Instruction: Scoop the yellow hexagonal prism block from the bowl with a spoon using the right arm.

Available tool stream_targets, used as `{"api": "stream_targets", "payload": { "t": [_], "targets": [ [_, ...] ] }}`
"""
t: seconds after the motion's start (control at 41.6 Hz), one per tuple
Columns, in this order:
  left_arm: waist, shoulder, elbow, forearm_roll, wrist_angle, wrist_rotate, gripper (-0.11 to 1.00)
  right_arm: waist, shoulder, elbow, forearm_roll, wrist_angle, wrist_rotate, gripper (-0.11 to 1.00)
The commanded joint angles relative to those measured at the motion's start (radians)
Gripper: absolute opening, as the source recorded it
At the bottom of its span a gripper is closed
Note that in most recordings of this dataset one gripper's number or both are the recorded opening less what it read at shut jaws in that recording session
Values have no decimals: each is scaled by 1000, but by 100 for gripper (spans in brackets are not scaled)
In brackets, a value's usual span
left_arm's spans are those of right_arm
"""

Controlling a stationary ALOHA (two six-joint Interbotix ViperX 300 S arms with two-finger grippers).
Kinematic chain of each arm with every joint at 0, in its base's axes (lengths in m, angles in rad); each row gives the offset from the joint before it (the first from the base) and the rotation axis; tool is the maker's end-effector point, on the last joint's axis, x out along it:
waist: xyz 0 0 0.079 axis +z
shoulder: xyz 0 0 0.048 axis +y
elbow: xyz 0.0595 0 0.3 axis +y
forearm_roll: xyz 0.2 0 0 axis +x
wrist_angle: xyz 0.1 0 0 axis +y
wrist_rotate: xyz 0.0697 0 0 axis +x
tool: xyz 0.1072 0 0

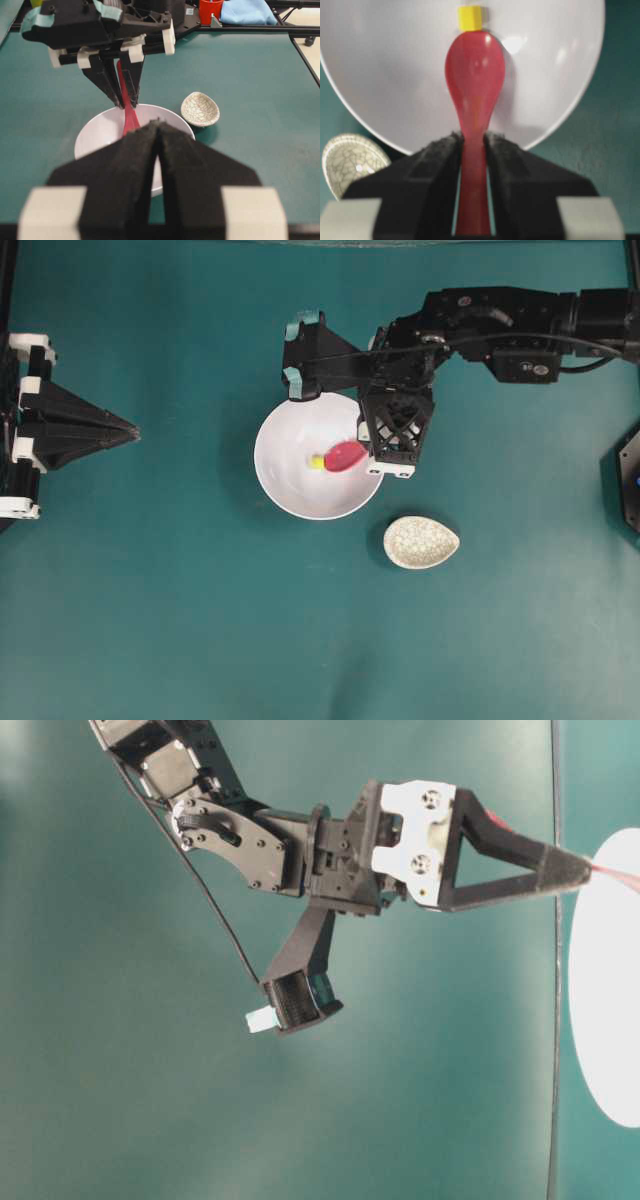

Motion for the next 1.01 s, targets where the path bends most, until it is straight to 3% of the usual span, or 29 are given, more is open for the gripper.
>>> {"api": "stream_targets", "payload": {
  "t": [0.0, 0.985],
  "targets": [
    [-2, 5, -25, 2, -11, 2, 3, 5, -12, -23, 5, -21, -2, 23],
    [-2, 3, -25, 3, -12, 2, 3, 26, -6, 48, 44, -273, 5, 24]
  ]
}}
